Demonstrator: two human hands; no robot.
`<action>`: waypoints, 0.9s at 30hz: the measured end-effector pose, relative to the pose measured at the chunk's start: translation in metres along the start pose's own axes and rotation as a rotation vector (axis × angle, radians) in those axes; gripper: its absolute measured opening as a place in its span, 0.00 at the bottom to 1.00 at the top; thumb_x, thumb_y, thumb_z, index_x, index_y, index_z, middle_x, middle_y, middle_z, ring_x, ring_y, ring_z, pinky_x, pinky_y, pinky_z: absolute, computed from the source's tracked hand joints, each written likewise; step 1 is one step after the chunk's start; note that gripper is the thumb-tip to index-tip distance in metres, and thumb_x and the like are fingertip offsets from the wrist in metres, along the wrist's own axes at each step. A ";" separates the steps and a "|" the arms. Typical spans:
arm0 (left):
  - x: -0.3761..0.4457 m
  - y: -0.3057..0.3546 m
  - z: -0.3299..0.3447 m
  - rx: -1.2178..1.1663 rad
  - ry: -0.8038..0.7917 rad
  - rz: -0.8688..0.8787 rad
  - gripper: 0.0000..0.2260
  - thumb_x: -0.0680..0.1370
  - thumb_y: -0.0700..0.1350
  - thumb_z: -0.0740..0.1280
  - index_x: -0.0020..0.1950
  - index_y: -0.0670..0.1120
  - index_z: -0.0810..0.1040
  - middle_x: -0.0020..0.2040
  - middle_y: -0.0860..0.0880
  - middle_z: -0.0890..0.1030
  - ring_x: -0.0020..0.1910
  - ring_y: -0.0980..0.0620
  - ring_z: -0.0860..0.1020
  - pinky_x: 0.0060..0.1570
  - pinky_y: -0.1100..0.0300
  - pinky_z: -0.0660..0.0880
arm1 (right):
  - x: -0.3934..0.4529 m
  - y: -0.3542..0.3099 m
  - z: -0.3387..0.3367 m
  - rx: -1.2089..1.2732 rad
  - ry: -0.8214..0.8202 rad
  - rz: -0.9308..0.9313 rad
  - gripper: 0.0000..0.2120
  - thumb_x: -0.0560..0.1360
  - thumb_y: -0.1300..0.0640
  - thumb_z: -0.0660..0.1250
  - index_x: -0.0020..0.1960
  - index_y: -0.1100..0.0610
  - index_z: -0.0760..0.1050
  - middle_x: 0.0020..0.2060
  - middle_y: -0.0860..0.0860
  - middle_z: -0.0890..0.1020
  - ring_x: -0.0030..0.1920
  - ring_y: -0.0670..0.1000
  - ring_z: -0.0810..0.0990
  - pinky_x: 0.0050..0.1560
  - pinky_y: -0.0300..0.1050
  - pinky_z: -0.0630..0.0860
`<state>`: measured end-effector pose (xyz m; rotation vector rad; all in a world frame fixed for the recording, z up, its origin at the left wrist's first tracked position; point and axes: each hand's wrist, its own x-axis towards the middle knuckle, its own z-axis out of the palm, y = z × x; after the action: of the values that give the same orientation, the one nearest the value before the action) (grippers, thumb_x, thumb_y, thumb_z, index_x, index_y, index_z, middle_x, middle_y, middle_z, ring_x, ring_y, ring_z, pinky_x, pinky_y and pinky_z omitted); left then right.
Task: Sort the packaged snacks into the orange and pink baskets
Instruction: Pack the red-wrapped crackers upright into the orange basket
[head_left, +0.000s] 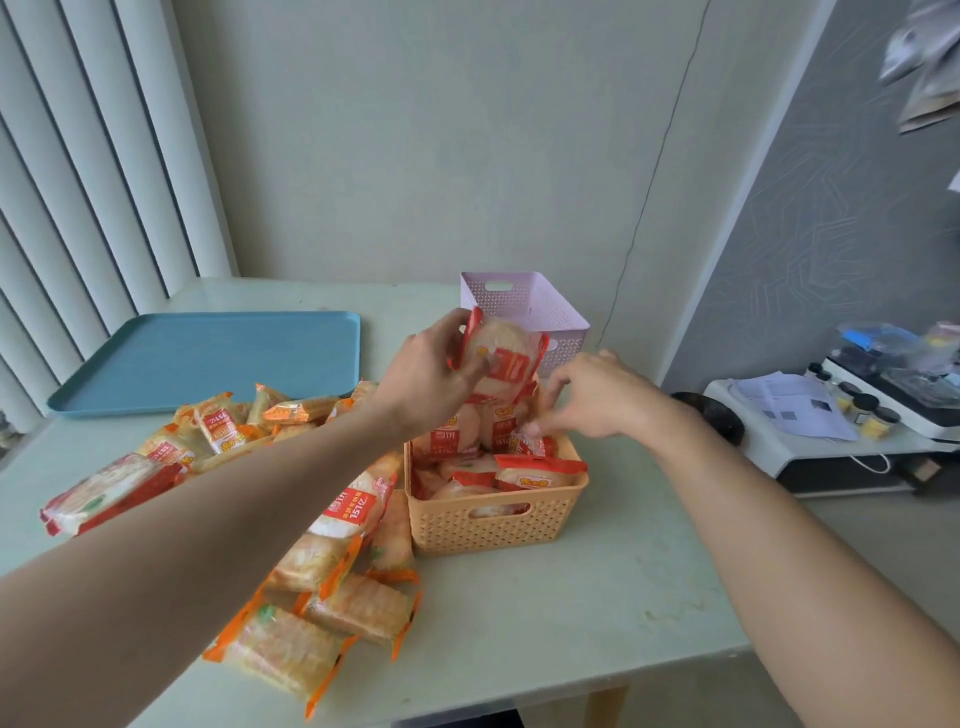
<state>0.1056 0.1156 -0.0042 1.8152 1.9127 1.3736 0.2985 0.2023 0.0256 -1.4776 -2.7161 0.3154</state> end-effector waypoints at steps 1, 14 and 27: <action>0.000 -0.003 0.001 0.081 -0.056 0.025 0.11 0.77 0.52 0.66 0.58 0.51 0.77 0.45 0.49 0.84 0.47 0.43 0.81 0.46 0.49 0.78 | -0.004 -0.004 0.004 -0.105 -0.013 0.000 0.16 0.65 0.37 0.78 0.44 0.46 0.82 0.45 0.44 0.78 0.60 0.51 0.70 0.59 0.49 0.75; 0.016 0.000 0.037 0.533 -0.165 0.084 0.12 0.73 0.51 0.71 0.57 0.55 0.80 0.51 0.51 0.82 0.55 0.47 0.77 0.57 0.56 0.66 | -0.015 -0.011 0.004 -0.119 0.382 0.052 0.12 0.70 0.43 0.78 0.40 0.51 0.82 0.42 0.51 0.85 0.48 0.58 0.83 0.43 0.45 0.72; 0.023 -0.028 0.026 0.275 -0.318 0.085 0.15 0.71 0.47 0.73 0.57 0.50 0.80 0.54 0.49 0.84 0.53 0.45 0.80 0.52 0.54 0.76 | -0.012 0.015 -0.006 0.966 0.353 -0.037 0.14 0.74 0.71 0.73 0.39 0.57 0.72 0.46 0.60 0.84 0.42 0.54 0.85 0.43 0.48 0.84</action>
<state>0.0982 0.1522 -0.0276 2.1095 1.9437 0.8075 0.3176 0.2014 0.0290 -1.0394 -1.8339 1.0490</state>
